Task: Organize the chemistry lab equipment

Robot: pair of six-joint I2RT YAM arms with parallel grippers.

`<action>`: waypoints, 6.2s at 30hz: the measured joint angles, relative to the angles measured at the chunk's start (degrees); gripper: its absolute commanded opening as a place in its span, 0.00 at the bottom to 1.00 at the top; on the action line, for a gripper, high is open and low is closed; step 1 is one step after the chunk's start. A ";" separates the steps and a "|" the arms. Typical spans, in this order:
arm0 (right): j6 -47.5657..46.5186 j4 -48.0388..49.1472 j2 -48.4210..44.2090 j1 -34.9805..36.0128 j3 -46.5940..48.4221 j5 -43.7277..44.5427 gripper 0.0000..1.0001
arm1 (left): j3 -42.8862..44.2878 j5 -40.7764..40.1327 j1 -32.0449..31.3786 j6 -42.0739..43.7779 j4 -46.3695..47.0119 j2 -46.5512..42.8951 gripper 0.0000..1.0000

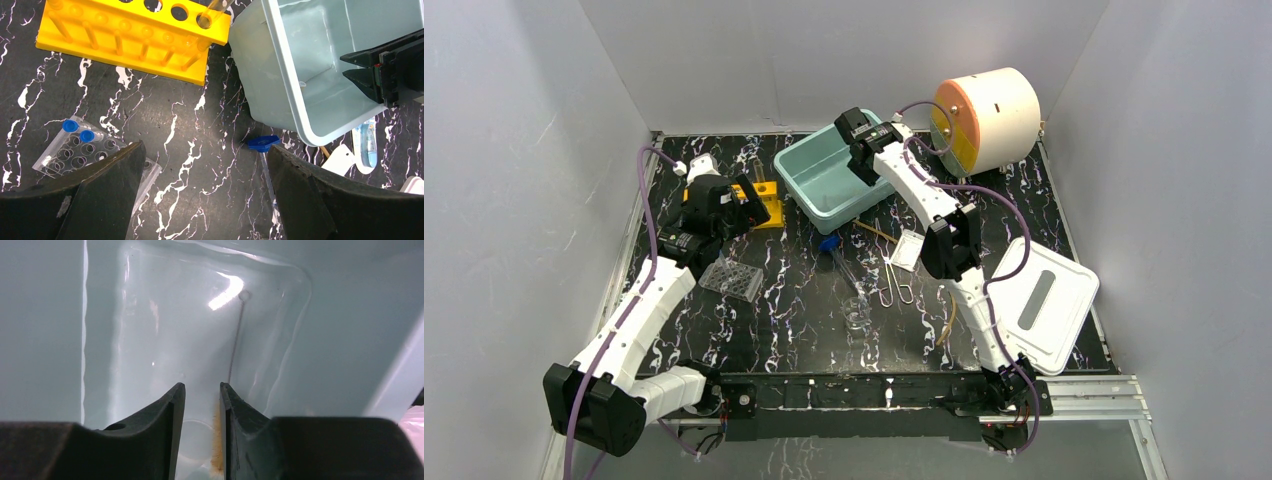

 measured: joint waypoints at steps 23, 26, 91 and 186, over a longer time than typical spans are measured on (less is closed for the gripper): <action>-27.39 22.03 -29.86 0.09 -29.92 -5.68 0.68 | 0.00 1.01 0.00 -0.22 0.11 0.00 0.91; -32.79 25.94 -38.66 0.11 -40.83 -6.75 0.74 | 0.00 1.31 0.00 -0.22 0.28 0.02 0.91; -25.31 34.95 -82.38 -5.40 -109.59 -24.22 0.92 | -5.18 25.86 -33.27 17.00 1.77 15.67 0.98; -38.42 31.85 -60.39 -17.73 -91.62 -27.50 0.86 | 71.69 2.84 -12.35 30.25 9.57 81.44 0.66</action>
